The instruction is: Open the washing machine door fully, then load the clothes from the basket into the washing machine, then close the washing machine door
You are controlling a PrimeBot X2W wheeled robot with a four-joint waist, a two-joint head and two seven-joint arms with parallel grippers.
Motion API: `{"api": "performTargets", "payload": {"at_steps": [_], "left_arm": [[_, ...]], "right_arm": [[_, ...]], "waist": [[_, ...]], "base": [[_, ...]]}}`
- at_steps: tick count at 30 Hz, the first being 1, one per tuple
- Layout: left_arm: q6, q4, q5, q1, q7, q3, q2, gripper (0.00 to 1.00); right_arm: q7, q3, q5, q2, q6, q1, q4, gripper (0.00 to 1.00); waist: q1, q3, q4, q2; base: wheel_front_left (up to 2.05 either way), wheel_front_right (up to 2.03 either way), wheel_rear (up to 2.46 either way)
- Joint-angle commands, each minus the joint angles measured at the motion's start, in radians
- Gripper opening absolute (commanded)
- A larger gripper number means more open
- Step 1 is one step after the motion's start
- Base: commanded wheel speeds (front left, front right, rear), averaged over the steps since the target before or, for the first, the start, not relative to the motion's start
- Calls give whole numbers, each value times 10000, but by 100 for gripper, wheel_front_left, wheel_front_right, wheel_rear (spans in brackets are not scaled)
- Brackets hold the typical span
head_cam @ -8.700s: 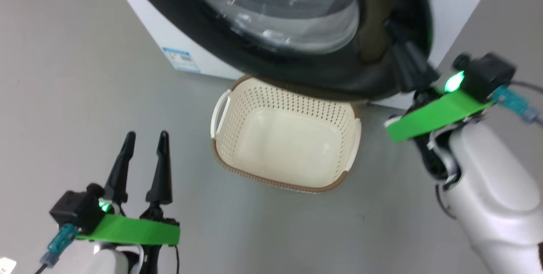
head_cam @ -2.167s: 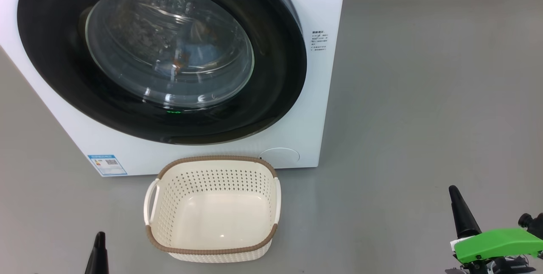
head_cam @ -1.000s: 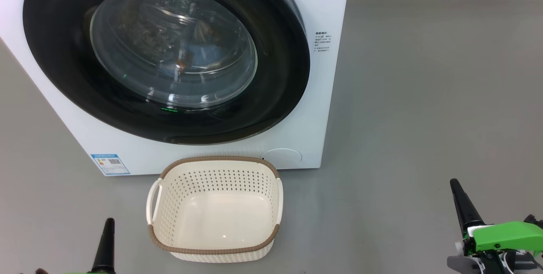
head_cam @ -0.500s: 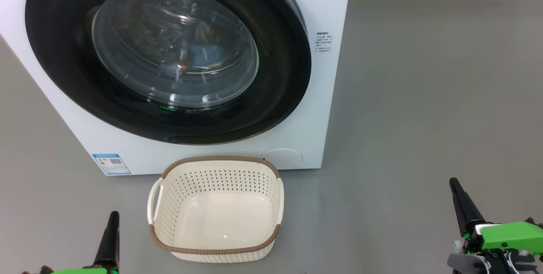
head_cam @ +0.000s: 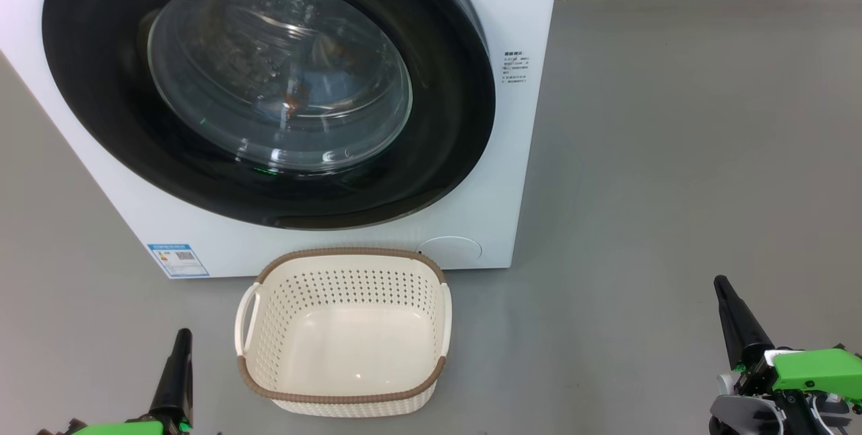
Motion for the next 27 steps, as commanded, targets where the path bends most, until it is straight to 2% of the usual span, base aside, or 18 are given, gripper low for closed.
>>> {"api": "performTargets", "payload": {"at_steps": [1,27], "left_arm": [[-40,-314,-77,-417,66,337,85,0],[-40,-314,-78,-417,65,335,85,0]], "right_arm": [[43,177,46,-81,4,-434,-296,0],[46,173,43,-78,4,-435,-296,0]], "waist": [[0,0,0,-1],[0,0,0,-1]], "base": [[0,0,0],[0,0,0]]}}
